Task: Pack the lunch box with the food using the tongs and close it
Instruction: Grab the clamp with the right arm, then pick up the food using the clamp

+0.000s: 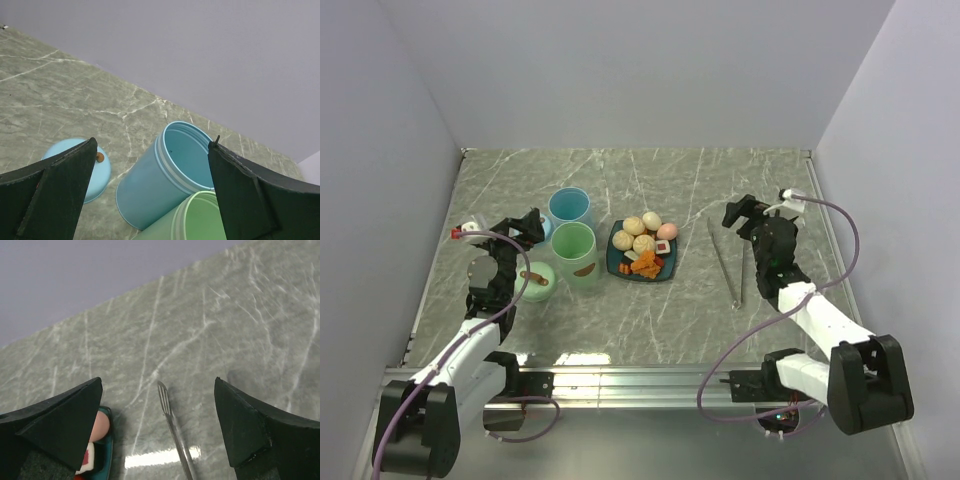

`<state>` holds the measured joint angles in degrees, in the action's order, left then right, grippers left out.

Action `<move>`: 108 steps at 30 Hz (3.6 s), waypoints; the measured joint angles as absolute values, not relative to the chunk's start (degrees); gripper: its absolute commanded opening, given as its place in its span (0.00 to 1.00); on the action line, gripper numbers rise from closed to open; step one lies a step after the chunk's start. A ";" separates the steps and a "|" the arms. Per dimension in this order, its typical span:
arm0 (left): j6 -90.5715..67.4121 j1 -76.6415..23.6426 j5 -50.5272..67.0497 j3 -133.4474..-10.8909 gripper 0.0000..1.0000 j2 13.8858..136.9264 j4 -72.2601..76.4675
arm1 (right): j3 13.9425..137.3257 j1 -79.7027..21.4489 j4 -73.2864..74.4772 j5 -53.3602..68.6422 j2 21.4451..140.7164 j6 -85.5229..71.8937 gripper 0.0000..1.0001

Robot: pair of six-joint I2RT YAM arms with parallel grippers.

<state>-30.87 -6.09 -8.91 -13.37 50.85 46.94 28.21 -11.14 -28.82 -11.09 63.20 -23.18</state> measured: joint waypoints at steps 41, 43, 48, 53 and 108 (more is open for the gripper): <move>-30.63 -6.09 -6.39 -13.37 0.99 46.98 47.00 | 46.92 -22.87 26.35 -25.10 80.23 -33.58 1.00; -30.63 -6.09 -6.39 -13.37 0.99 46.96 46.78 | 46.92 -21.28 26.57 -23.68 80.71 -33.17 1.00; -30.63 -6.09 -6.39 -13.37 0.99 46.83 45.95 | 47.00 -19.11 26.70 -20.60 84.07 -31.64 1.00; -30.63 -6.04 -6.35 -13.37 1.00 46.72 45.95 | 48.88 -18.35 27.68 -17.47 89.12 -29.89 1.00; -31.14 -3.77 -4.71 -12.45 0.99 46.52 46.41 | 48.25 -30.48 20.56 -14.28 67.75 -26.00 0.64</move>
